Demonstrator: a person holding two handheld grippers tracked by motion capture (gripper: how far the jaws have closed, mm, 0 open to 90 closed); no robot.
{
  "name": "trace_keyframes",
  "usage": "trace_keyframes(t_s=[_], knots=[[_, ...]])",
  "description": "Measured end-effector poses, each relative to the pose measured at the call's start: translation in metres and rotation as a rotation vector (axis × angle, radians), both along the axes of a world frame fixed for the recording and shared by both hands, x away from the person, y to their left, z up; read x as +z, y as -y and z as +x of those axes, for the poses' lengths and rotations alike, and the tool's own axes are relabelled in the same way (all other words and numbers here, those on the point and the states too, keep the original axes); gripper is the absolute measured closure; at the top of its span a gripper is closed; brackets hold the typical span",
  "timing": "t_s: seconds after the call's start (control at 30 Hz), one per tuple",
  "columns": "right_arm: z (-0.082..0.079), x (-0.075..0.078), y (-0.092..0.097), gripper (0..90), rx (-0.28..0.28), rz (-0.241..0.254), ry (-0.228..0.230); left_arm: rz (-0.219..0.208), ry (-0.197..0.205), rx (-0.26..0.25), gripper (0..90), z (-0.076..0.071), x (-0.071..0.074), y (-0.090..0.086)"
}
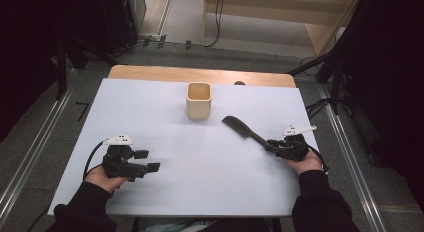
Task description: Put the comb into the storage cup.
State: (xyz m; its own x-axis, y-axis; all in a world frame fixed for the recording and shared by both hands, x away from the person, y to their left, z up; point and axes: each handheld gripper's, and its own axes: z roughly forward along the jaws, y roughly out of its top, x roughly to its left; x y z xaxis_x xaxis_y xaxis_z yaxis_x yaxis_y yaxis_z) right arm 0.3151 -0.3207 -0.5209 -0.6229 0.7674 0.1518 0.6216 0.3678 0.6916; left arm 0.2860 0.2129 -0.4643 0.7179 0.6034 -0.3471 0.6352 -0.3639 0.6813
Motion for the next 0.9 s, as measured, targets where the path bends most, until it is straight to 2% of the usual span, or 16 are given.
trace_keyframes(t_s=[0.27,0.47,0.6,0.67,0.9], knots=[[0.001,0.002,-0.002,69.8,-0.016,-0.001,-0.024,-0.004,0.001,0.0,24.9,0.0,0.0,0.0],[0.004,0.003,-0.001,70.2,-0.037,0.028,-0.057,-0.003,0.002,0.0,24.9,0.0,0.0,0.0],[0.006,0.008,-0.004,70.3,-0.054,0.036,-0.125,-0.004,0.002,0.001,24.9,0.0,0.0,0.0],[0.006,0.008,-0.005,70.4,-0.049,0.03,-0.124,0.001,0.0,-0.001,24.9,0.0,0.0,0.0],[0.006,0.015,-0.003,70.4,-0.062,0.062,-0.135,-0.001,0.0,0.001,24.9,0.001,0.0,0.0]])
